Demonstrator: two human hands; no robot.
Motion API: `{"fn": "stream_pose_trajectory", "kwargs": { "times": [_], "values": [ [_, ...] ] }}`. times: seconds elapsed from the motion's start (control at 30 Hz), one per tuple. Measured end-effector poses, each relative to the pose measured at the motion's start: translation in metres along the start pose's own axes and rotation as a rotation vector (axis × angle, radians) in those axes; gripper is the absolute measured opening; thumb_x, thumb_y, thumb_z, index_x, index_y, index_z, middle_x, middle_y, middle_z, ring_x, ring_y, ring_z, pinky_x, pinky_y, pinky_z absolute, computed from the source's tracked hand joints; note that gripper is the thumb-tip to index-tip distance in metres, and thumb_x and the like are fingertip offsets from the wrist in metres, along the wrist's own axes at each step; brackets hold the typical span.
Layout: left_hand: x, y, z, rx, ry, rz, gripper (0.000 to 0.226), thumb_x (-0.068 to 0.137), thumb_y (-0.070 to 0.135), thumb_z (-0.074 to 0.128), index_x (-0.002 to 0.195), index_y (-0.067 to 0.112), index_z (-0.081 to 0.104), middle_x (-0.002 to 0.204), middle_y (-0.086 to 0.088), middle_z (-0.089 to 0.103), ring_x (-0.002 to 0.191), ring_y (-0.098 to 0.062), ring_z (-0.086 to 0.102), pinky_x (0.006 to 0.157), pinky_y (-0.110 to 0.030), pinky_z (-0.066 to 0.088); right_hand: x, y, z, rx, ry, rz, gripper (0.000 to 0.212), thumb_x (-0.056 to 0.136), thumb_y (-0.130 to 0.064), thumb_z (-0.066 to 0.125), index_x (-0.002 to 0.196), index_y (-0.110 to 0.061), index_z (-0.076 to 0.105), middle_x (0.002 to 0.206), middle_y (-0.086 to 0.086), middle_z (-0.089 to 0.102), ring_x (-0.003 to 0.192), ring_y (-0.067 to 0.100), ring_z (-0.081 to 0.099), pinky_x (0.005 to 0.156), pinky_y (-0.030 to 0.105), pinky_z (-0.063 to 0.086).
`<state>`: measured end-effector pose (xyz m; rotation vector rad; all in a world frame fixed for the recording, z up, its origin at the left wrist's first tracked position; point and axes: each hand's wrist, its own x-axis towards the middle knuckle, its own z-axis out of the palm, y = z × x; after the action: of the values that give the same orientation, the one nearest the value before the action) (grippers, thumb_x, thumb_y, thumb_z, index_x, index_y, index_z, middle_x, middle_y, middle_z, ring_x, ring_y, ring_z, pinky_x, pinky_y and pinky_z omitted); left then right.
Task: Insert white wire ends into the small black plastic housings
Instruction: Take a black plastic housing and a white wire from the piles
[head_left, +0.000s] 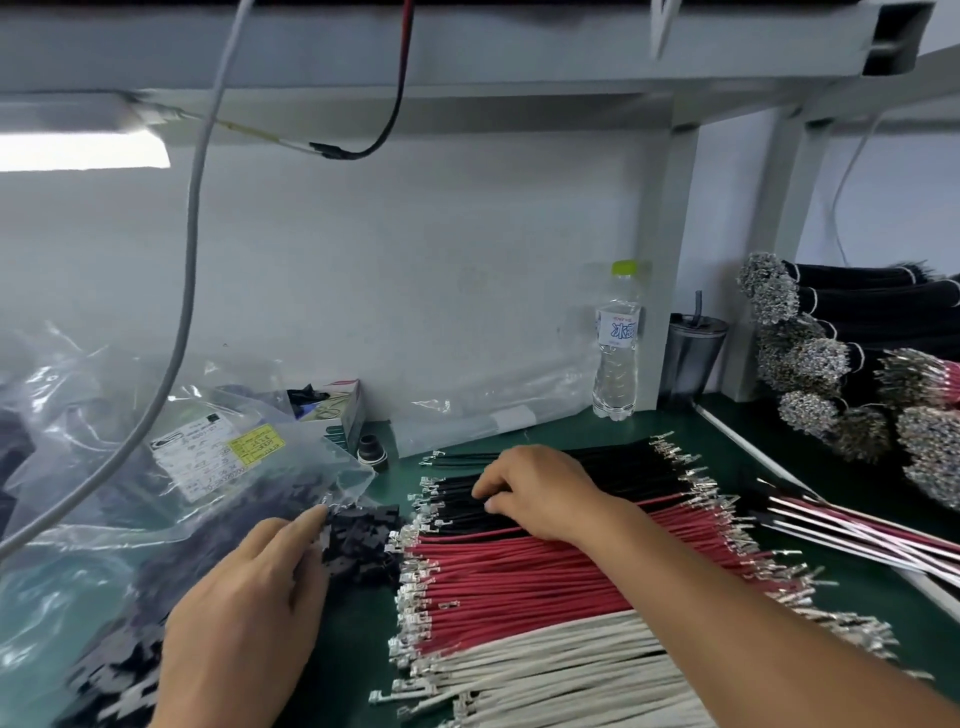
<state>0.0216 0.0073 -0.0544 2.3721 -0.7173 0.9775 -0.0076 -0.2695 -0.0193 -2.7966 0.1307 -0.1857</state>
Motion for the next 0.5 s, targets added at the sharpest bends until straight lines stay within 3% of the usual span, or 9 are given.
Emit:
{"fn": "stream_pose_trajectory", "kwargs": {
  "times": [0.1,0.23,0.37,0.43,0.5],
  "values": [
    [-0.002,0.006,-0.002,-0.064,-0.012,-0.001,0.027,0.08,0.009,0.075,0.105,0.017,0.081,0.085,0.008,0.069,0.048,-0.018,0.059,0.039,-0.026,0.047,0.003,0.003,0.003,-0.017,-0.004,0.005,0.012,0.094,-0.026,0.067,0.1,-0.031,0.077,0.107,-0.012,0.074,0.098,0.009,0.066,0.084,0.029,0.05],
    [-0.003,0.014,-0.006,-0.126,-0.041,0.018,0.023,0.093,0.012,0.064,0.107,0.019,0.081,0.089,0.013,0.069,0.051,-0.012,0.058,0.038,-0.027,0.048,0.002,0.005,0.004,-0.035,-0.019,-0.006,0.009,0.096,-0.032,0.064,0.097,-0.032,0.073,0.107,-0.014,0.069,0.097,0.01,0.064,0.082,0.03,0.048],
    [-0.004,0.021,-0.01,-0.179,-0.089,-0.01,0.027,0.079,0.007,0.077,0.104,0.02,0.082,0.089,0.014,0.068,0.05,-0.008,0.058,0.039,-0.024,0.046,0.002,0.005,0.0,0.016,-0.077,0.003,0.011,0.089,-0.041,0.071,0.097,-0.036,0.075,0.102,-0.017,0.071,0.094,0.005,0.064,0.084,0.031,0.051],
    [-0.005,0.021,-0.008,-0.213,-0.097,-0.006,0.032,0.074,0.0,0.083,0.102,0.017,0.082,0.088,0.014,0.067,0.049,-0.004,0.056,0.042,-0.022,0.045,0.004,0.003,-0.002,0.045,-0.07,0.024,0.003,0.085,-0.036,0.076,0.088,-0.035,0.076,0.093,-0.018,0.072,0.088,0.003,0.064,0.08,0.029,0.052],
    [-0.006,0.021,-0.006,-0.232,-0.092,-0.002,0.038,0.069,-0.005,0.086,0.101,0.014,0.082,0.087,0.012,0.066,0.051,-0.004,0.057,0.046,-0.023,0.049,0.006,0.0,-0.003,0.055,-0.052,0.024,0.01,0.083,-0.032,0.079,0.077,-0.035,0.072,0.085,-0.018,0.07,0.083,0.0,0.063,0.075,0.027,0.05]
  ]
}}
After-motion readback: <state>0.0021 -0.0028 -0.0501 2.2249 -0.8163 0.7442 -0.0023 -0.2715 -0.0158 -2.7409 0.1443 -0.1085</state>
